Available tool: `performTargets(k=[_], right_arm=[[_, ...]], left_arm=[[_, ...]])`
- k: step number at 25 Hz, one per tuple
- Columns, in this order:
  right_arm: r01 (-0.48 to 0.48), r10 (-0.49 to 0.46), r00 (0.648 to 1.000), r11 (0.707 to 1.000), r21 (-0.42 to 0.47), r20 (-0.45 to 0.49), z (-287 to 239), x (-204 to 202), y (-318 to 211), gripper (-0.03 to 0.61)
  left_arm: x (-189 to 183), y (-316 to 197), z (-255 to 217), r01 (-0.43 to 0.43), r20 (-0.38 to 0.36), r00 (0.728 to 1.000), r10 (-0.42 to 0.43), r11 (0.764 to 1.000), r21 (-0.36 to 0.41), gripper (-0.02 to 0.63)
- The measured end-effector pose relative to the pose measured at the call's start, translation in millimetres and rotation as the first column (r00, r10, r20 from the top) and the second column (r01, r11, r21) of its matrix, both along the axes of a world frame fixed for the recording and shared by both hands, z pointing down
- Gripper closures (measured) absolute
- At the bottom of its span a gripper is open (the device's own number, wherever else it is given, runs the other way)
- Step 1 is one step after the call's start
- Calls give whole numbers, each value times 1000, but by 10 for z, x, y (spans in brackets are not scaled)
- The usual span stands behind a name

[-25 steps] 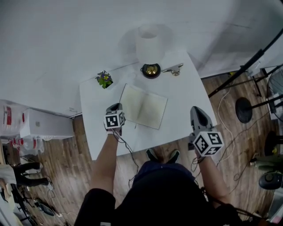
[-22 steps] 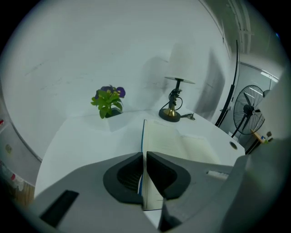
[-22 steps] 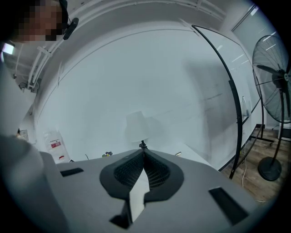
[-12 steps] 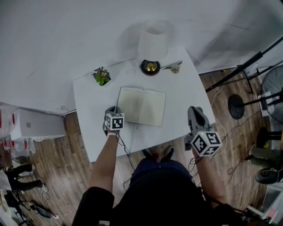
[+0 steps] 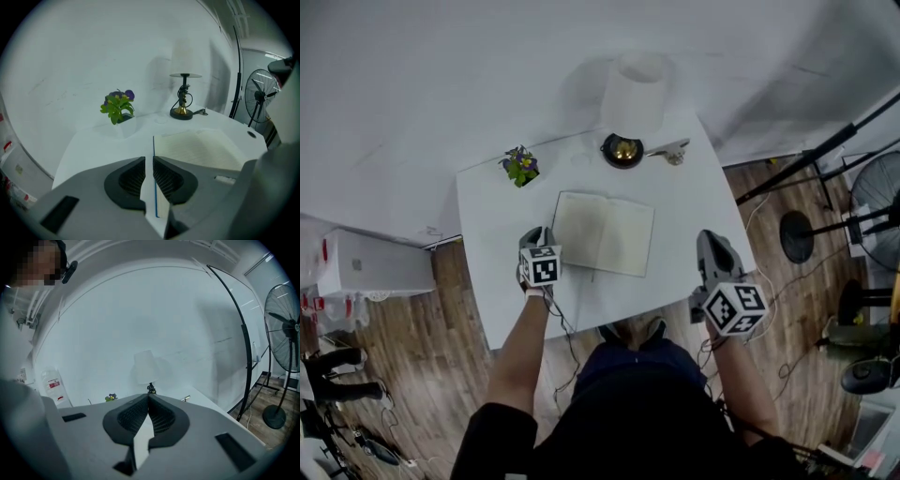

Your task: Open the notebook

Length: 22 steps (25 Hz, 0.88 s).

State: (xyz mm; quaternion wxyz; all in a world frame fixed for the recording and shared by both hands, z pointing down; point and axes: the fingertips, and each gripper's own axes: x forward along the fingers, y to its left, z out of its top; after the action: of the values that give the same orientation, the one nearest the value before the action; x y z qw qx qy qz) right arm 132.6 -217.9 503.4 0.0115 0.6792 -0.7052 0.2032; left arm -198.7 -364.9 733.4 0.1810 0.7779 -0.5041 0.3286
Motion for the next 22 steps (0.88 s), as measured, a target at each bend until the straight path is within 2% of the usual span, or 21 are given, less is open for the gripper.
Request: performTargets(k=[10,15,22], right_arm=[[52,-51,999,997,48,-14,-165,12,-236,572],[133,-126,989,986,104,-78,-419,7,-333,574],[226,-202,969,958,177,-143,-789,41,-519,574]], left_arm=[[64,11,-904,57,-106,993,-42,989,137,563],[227,168,-1562,101,-178,982,-61,970,221,563],[686,375,-2473,95,-239,971,-9,933,348,565]])
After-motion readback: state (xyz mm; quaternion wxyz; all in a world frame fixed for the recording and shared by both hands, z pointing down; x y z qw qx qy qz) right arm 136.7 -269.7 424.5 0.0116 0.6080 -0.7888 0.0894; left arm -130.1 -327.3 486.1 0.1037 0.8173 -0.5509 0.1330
